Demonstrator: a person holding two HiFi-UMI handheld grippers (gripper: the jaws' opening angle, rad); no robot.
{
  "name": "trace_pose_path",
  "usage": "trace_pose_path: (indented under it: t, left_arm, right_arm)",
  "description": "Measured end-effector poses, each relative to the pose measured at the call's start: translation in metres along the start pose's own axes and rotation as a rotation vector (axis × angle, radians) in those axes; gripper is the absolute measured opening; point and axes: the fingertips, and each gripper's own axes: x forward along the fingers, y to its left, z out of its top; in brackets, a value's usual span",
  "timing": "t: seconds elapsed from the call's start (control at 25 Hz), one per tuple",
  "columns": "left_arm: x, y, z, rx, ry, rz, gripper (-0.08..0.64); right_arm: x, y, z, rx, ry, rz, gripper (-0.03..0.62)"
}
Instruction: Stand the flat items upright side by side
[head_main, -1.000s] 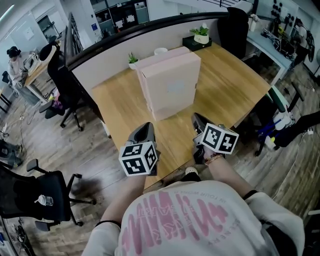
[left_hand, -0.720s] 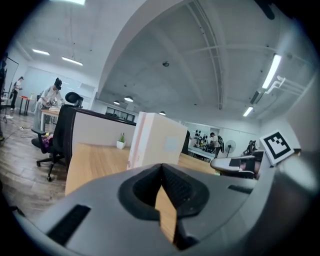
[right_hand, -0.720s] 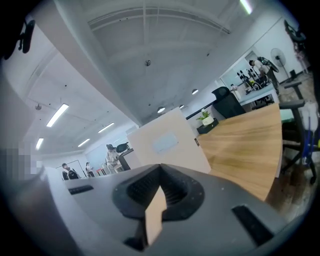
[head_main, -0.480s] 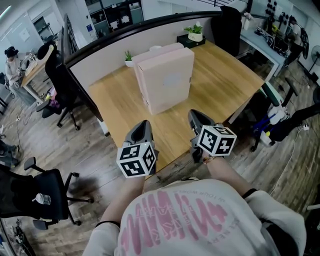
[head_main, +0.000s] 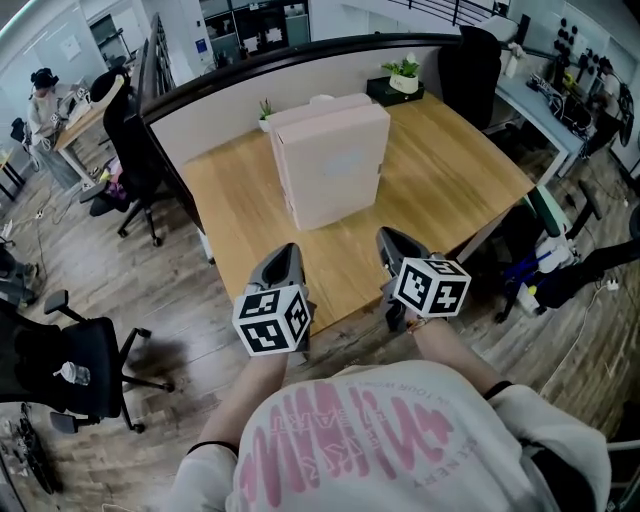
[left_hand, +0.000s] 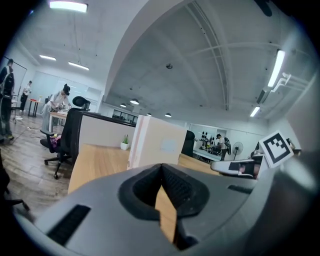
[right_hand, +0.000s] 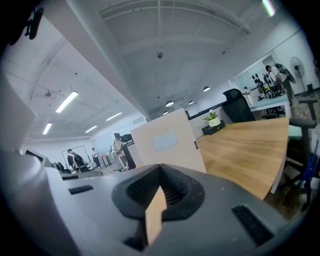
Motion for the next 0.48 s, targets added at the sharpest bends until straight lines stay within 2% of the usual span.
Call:
trace_pose_path:
  t: [0.24, 0.48]
  left_arm:
    - [0.003, -0.019, -0.004, -0.036, -0.014, 0.048, 0.003]
    - [0.007, -0.038, -0.014, -0.030, 0.005, 0.046, 0.003]
  right_arm:
    - [-0.008, -0.014, 0.002, -0.053, 0.055, 0.036, -0.005]
    - [-0.017, -0.034, -0.004, -0.043, 0.075, 0.032, -0.005]
